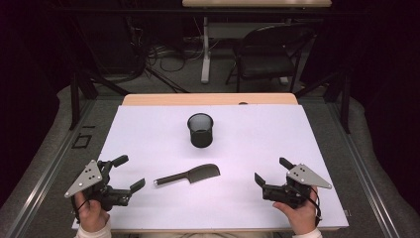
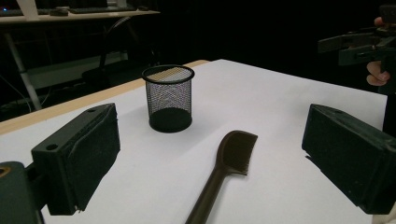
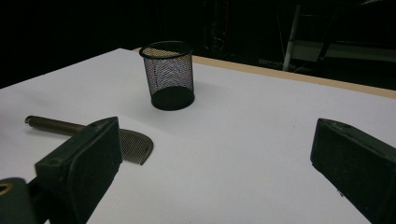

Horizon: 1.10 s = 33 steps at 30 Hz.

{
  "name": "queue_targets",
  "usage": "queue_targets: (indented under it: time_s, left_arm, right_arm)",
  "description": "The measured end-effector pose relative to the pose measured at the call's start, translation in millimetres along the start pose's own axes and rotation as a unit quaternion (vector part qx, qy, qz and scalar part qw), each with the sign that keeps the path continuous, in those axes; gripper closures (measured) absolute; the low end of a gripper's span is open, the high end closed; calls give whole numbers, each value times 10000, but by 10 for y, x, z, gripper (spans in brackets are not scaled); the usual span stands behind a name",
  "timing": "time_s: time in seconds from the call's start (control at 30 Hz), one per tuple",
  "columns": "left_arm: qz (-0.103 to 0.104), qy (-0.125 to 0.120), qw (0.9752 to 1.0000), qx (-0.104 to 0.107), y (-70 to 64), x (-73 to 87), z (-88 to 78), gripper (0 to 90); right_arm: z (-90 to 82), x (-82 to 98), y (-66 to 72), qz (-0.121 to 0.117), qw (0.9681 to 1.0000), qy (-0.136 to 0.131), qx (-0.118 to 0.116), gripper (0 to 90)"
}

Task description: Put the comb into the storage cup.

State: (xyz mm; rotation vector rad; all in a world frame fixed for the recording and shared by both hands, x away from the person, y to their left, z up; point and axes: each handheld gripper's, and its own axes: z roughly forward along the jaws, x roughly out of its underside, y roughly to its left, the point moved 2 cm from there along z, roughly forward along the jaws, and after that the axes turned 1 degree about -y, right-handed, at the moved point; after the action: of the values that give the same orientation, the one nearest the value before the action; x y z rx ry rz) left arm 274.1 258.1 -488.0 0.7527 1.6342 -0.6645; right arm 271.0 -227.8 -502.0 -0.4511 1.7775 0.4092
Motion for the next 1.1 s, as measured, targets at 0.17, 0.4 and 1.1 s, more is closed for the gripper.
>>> queue_targets:
  time_s: [0.17, 0.4, 1.1]
  left_arm:
    - [12, 73, 10000, 23, 2, -5, 79, 43]
    - [-182, 241, 9995, 71, 10, 13, 144, 41]
    - [-221, 1356, 9903, 198, -24, 45, 308, 4]
  right_arm:
    - [-33, 31, -15, 12, 10000, -3, -5, 35]
    - [-5, 34, -31, 5, 10000, 12, -5, 42]
    - [96, 93, -32, -5, 9997, 251, -81, 93]
